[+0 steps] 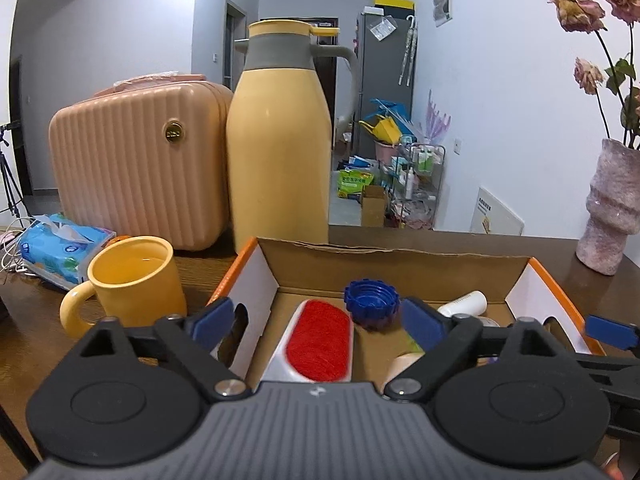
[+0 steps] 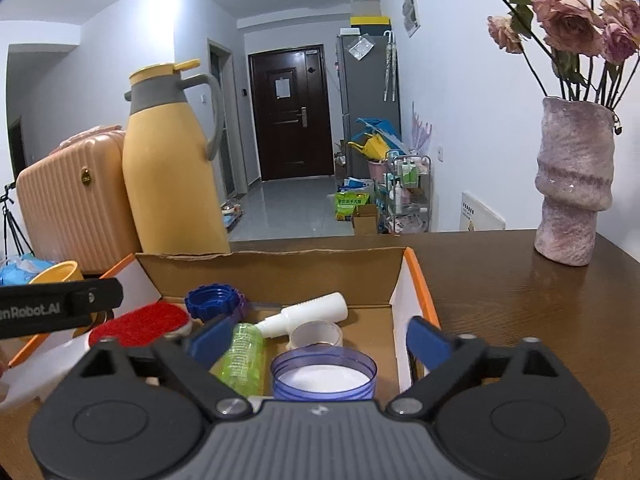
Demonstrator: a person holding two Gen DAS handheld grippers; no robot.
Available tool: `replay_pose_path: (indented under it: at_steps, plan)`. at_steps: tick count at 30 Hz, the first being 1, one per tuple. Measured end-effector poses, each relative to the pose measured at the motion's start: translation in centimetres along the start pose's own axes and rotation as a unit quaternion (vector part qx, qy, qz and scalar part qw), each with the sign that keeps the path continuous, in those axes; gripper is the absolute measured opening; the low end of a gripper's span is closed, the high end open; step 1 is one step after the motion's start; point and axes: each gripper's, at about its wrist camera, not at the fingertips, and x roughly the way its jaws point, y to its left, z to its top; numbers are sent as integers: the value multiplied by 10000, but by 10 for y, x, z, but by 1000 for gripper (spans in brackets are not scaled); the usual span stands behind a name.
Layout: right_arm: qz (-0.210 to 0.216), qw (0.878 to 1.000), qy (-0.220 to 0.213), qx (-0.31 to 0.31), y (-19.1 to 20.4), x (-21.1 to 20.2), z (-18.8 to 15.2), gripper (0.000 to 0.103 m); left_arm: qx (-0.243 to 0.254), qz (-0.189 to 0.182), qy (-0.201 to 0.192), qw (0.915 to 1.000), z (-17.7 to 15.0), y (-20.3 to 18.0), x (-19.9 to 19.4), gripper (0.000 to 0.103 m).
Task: Organize rigid objects
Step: 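Open both grippers to drop the plug and lid into the box, then withdraw both grippers from the box toward the white caps on the table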
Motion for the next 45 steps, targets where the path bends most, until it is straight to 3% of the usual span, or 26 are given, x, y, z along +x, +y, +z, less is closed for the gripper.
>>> replay_pose_path:
  at_steps: [22, 45]
  plan:
    - [-87, 9999, -80, -52, 3, -8, 0, 103, -21, 69, -62, 10000, 1, 1, -7, 103]
    - [-215, 9992, -248, -220, -3, -63, -12, 103, 28, 3, -107, 9999, -14, 4, -51, 103]
